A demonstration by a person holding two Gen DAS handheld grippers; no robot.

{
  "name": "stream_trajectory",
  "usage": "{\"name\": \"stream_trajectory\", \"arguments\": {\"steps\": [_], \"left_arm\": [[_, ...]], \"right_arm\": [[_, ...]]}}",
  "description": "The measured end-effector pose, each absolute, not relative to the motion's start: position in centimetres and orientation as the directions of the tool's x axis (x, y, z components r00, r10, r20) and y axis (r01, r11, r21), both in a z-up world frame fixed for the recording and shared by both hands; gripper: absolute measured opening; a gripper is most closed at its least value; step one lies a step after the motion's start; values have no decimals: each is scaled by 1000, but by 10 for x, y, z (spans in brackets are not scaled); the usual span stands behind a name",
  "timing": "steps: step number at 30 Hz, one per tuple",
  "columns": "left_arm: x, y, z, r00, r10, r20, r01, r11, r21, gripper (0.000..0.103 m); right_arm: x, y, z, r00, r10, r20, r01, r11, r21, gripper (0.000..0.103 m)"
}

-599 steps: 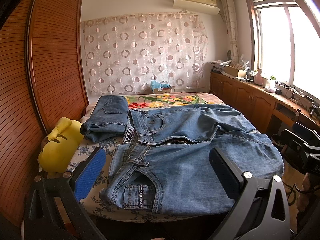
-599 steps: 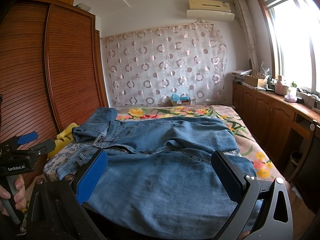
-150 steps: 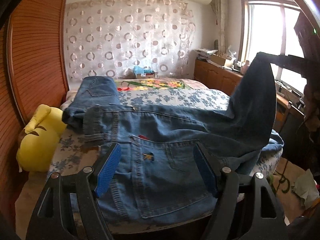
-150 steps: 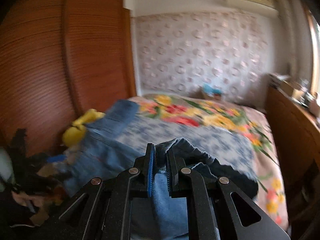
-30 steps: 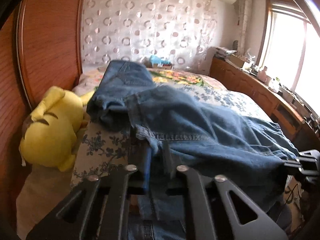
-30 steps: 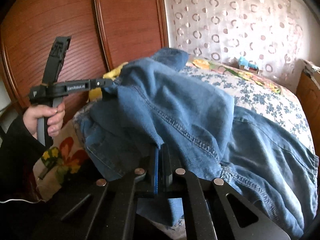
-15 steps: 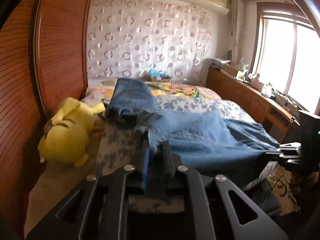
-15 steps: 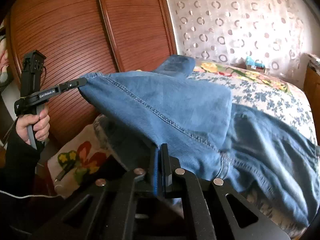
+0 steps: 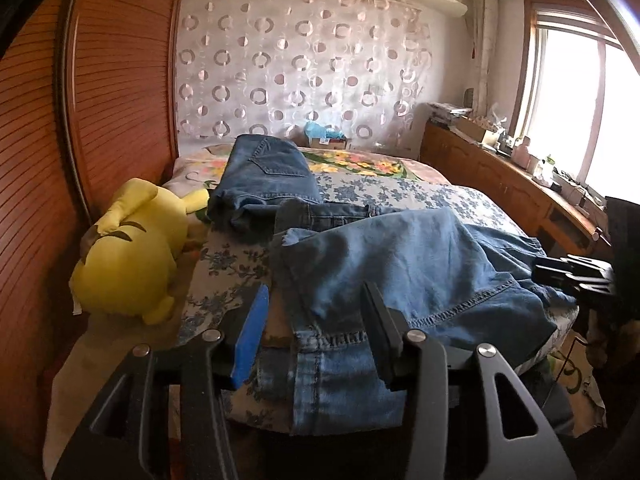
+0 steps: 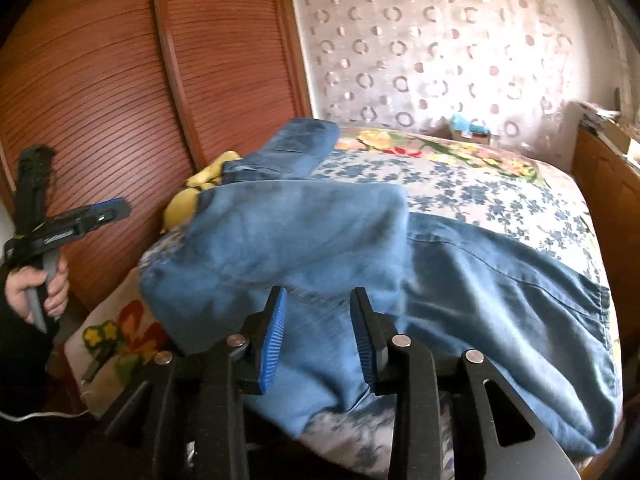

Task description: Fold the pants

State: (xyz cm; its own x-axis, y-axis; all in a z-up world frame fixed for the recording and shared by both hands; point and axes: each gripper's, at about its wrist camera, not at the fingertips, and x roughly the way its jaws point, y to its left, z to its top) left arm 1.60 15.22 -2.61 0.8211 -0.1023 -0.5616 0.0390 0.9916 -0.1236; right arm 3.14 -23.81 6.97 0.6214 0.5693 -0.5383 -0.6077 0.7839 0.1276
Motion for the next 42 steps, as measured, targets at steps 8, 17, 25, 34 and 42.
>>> {"name": "stream_trajectory", "arguments": {"steps": [8,17,25,34,42], "left_arm": [[52,155,-38,815,-93,-572,29,992,-120,49],[103,161,-63,776,-93,-624,21,992,-121,49],[120,149,-84,735,-104,-670,66,994,-82,48],[119,138,-54,788,-83,-610,83,996,-28,4],[134,153,-25,809,-24,-587,11,1000,-25,4]], "right_arm": [[93,-224,53,638,520,-568,-549,824,139,41],[123,-192,25,622,472,-625,-502,853,145,41],[132,-194,10,608,515,-604,-517,834,190,41],[138,-201,1,595,533,-602,-500,832,241,41],[140,-219,-7,594,575,-563,-469,816,338,41]]}}
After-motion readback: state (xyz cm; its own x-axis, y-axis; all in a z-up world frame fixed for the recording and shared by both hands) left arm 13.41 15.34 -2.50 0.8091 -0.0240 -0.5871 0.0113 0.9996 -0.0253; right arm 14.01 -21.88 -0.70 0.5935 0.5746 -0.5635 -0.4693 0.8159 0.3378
